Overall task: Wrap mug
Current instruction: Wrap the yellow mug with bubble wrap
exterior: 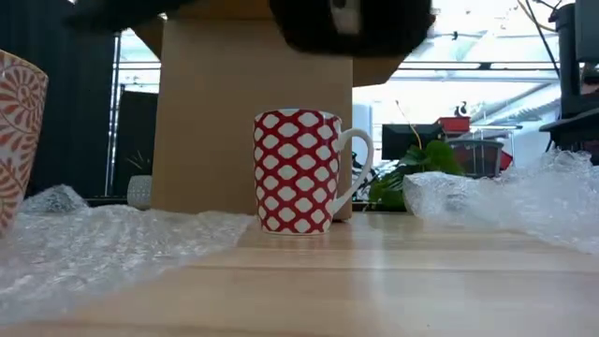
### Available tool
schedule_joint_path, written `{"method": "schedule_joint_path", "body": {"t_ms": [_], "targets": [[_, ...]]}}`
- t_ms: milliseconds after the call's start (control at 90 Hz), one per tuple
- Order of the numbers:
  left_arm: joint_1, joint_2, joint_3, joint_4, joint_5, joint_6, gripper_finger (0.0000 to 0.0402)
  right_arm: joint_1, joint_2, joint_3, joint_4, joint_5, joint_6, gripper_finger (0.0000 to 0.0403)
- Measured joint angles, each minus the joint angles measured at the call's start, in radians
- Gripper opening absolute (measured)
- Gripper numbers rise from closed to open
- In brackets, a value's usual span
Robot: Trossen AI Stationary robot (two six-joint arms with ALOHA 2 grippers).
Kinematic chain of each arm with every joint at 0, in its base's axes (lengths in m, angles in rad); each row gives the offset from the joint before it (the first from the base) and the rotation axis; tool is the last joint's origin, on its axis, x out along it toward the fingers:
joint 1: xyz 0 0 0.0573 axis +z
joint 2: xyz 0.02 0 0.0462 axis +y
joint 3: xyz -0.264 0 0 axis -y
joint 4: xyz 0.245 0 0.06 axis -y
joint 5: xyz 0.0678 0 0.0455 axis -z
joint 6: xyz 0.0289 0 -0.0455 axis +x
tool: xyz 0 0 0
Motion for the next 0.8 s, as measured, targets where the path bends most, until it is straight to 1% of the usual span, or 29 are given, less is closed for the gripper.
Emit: {"method": "schedule_joint_path", "body": {"t_ms": [167,311,456,567,611,711,800], "targets": [[-0.005,-0.001,0.002,0.002,-0.001,0.005,0.0,-0.007,0.024,0.0,0.01,0.011,0.083,0.0192],[-0.013,-0.001,0.002,0.023,-0.01,0.05,0.0,-0.008,0.047,0.0,0.018,0.077,0.137,0.0192],[-0.014,-0.002,0.002,0.056,-0.021,0.063,0.0,-0.011,0.073,0.002,0.058,0.049,0.173,0.0192],[-0.014,-0.002,0.003,0.084,-0.024,0.092,0.0,-0.013,0.097,0.001,0.142,0.041,0.191,0.0192],[-0.014,-0.002,0.003,0.088,-0.024,0.099,0.0,-0.015,0.11,0.003,0.193,0.033,0.191,0.0192],[-0.014,-0.003,0.003,0.09,-0.025,0.102,0.0,-0.022,0.121,0.001,0.236,0.021,0.186,0.0192],[-0.014,-0.005,0.003,0.088,-0.026,0.102,0.0,-0.028,0.127,0.001,0.272,0.021,0.151,0.0192]]}}
